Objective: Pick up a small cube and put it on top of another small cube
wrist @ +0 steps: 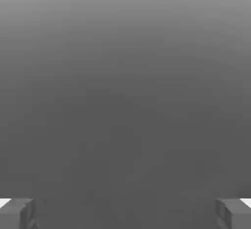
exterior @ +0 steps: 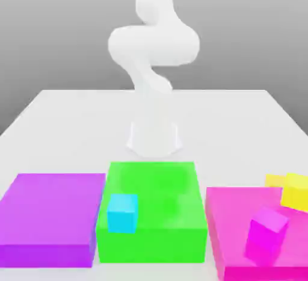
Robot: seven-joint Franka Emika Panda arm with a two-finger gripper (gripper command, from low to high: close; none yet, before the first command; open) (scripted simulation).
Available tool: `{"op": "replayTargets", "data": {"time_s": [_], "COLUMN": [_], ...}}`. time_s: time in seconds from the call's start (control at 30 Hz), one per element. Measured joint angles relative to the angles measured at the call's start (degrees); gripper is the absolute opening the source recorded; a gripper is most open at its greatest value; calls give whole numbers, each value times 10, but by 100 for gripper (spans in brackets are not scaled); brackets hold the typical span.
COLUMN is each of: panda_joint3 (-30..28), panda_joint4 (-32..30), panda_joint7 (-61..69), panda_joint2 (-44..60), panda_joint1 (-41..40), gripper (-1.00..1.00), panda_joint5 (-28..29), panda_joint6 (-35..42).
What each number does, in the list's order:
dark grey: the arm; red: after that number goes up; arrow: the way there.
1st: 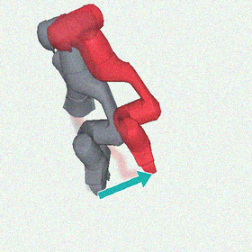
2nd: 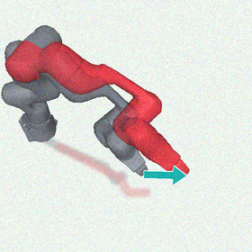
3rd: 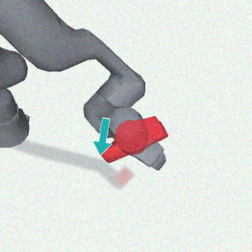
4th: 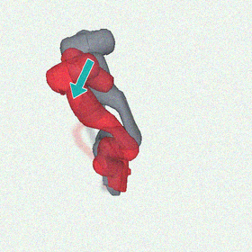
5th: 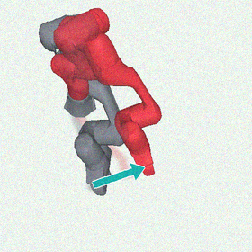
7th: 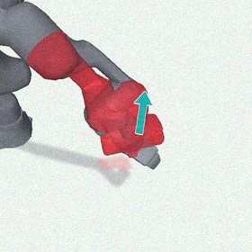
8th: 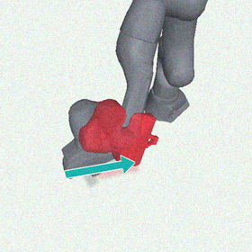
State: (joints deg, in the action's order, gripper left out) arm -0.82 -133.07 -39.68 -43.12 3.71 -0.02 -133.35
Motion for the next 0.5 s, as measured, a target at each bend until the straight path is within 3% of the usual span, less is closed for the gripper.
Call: {"op": "replayTargets", "data": {"time_s": [0.5], "panda_joint3": [-44], "panda_joint4": [-78], "panda_joint7": [377], "panda_joint2": [164], "panda_joint1": [215], "gripper": [0], "panda_joint5": [-10], "panda_joint6": [-95]}}
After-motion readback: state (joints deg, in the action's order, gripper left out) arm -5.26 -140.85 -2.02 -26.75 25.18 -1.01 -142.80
